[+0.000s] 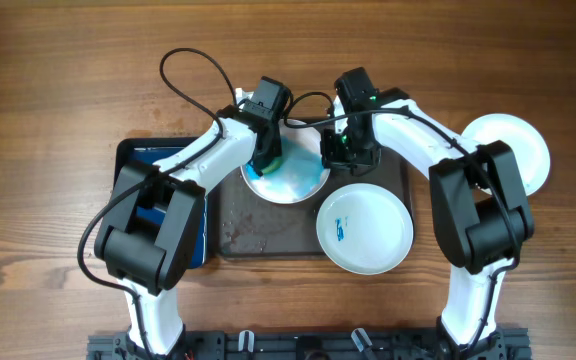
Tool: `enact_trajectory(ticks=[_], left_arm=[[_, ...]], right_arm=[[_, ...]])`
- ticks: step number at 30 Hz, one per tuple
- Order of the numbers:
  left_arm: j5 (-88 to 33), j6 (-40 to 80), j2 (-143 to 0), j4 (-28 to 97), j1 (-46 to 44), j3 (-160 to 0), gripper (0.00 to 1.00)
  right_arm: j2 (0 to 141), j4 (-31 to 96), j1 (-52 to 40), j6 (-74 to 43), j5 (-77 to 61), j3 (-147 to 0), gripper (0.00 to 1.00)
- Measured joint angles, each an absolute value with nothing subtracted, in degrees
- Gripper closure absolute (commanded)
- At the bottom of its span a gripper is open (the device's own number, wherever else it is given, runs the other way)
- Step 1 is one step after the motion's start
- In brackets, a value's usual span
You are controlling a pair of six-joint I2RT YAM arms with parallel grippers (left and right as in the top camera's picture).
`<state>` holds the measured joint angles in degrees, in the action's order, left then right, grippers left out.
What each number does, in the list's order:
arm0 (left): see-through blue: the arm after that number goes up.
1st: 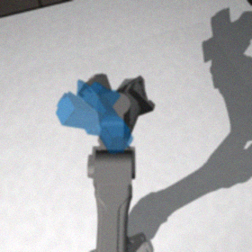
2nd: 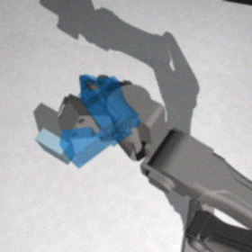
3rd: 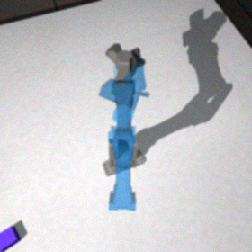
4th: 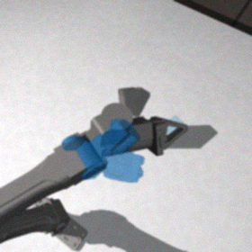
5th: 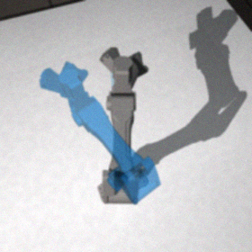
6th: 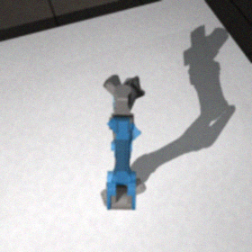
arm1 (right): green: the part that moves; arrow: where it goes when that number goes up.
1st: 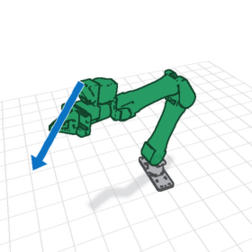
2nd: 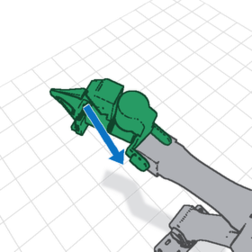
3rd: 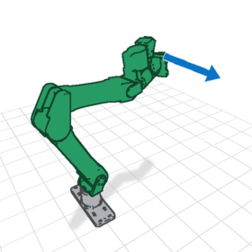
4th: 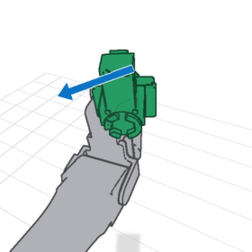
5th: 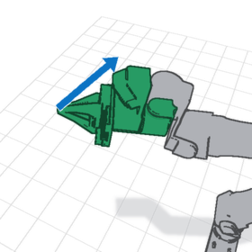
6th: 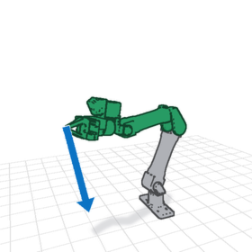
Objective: Clean dirty plates on tray and stack at the side
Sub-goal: 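Scrub the held plate's surface with the sponge in the left gripper, then lift the sponge off the plate and move the left gripper back left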
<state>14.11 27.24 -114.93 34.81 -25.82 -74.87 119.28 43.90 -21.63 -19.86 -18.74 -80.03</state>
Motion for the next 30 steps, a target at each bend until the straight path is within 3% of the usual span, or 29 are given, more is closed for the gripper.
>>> enact_trajectory(ticks=[6, 16, 24, 30], left_arm=[[14.02, 26.55, -114.85, 41.39, -25.82, -75.66, 0.96], [8.54, 13.43, -114.08, 43.20, -28.51, -75.59, 0.96], [2.09, 14.09, -109.86, 50.09, -29.19, -75.88, 0.96], [4.64, 17.80, -103.61, 54.59, -26.11, -77.73, 0.96]], right_arm=[[119.35, 43.97, -22.26, -19.84, -19.49, -80.03, 0.95], [119.35, 45.87, -21.54, -19.81, -19.00, -80.03, 0.95], [119.35, 45.87, -21.43, -19.75, -18.98, -80.03, 0.96], [119.35, 45.82, -21.43, -19.59, -18.98, -80.03, 0.96]])
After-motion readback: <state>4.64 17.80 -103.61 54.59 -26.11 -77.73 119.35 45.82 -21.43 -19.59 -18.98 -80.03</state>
